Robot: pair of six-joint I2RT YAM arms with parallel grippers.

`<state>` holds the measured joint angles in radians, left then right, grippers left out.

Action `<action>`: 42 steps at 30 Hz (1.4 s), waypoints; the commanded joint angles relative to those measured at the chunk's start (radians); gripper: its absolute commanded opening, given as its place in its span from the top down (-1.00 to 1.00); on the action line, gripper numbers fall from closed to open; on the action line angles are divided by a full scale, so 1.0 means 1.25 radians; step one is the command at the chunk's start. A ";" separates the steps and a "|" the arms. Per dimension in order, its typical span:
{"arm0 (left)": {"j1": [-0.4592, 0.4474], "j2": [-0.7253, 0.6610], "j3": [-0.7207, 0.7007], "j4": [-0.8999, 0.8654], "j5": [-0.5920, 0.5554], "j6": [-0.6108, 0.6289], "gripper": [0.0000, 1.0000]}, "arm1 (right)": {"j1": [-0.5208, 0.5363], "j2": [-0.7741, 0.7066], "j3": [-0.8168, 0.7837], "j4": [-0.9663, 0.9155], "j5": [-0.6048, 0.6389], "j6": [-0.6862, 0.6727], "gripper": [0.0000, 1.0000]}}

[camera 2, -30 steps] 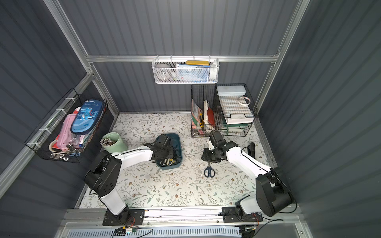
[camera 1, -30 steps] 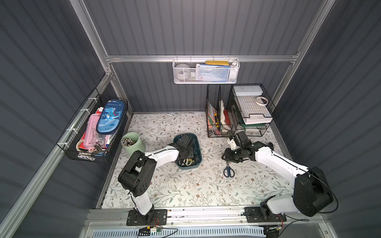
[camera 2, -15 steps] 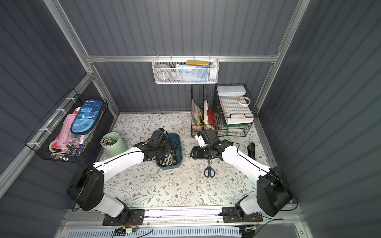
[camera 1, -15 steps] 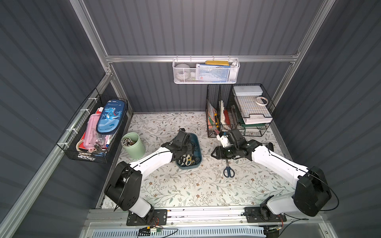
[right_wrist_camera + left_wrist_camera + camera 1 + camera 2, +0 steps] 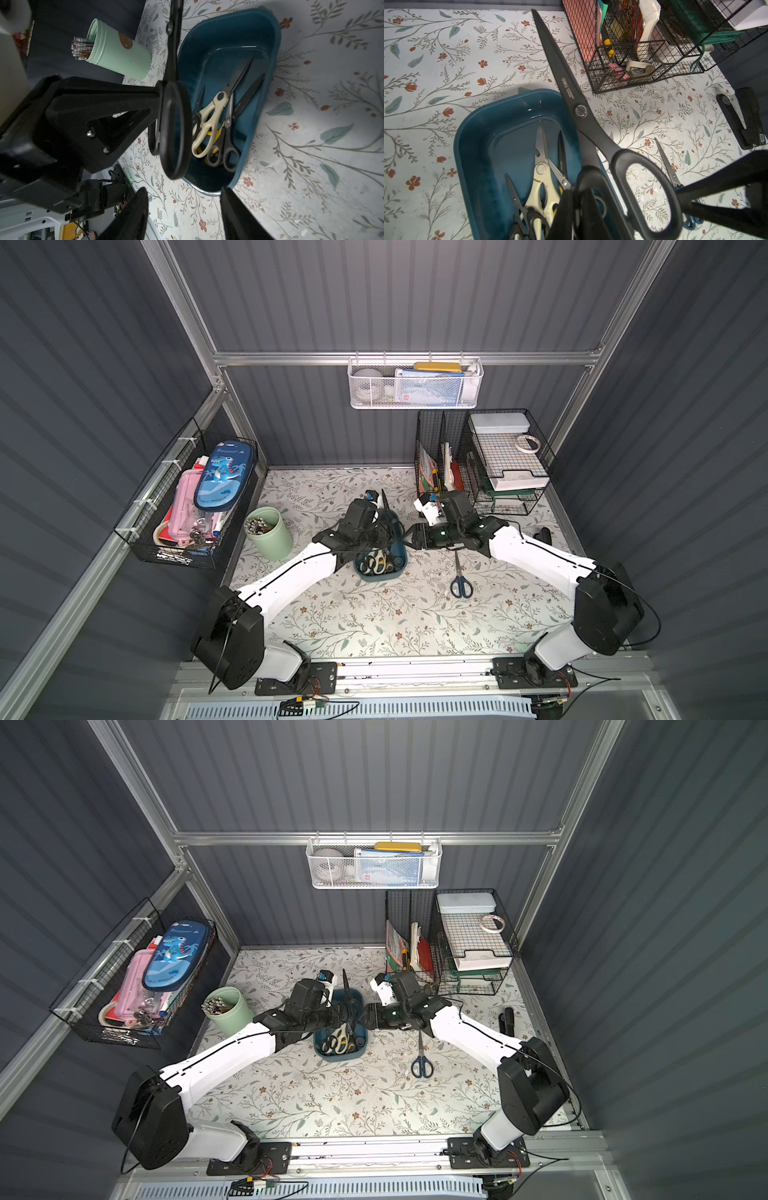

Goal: Take the scissors out of the storage box
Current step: Pick up the scissors from the storage box.

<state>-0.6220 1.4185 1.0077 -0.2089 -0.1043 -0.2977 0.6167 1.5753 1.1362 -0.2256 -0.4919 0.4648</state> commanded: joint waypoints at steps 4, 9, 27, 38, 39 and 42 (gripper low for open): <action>-0.005 -0.001 0.007 0.018 0.029 0.034 0.98 | 0.011 0.030 0.032 0.040 0.000 0.026 -0.18; -0.008 -0.007 0.009 0.015 0.044 0.045 0.99 | 0.010 0.048 0.034 0.062 0.010 0.037 -0.15; -0.011 -0.013 -0.005 0.038 0.088 0.071 1.00 | 0.006 0.083 0.040 0.106 -0.027 0.068 0.36; -0.011 -0.017 0.004 0.035 0.084 0.065 0.63 | -0.017 0.079 -0.002 0.135 -0.029 0.130 0.78; -0.011 -0.018 0.006 0.032 0.078 0.062 0.52 | -0.022 0.079 -0.009 0.143 -0.026 0.143 0.80; -0.012 -0.020 0.006 0.019 0.068 0.054 0.47 | -0.033 0.075 -0.032 0.164 -0.018 0.167 0.85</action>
<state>-0.6308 1.4162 1.0065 -0.1799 -0.0200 -0.2317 0.5953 1.6634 1.1259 -0.0517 -0.5434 0.6331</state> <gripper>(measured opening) 0.252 0.158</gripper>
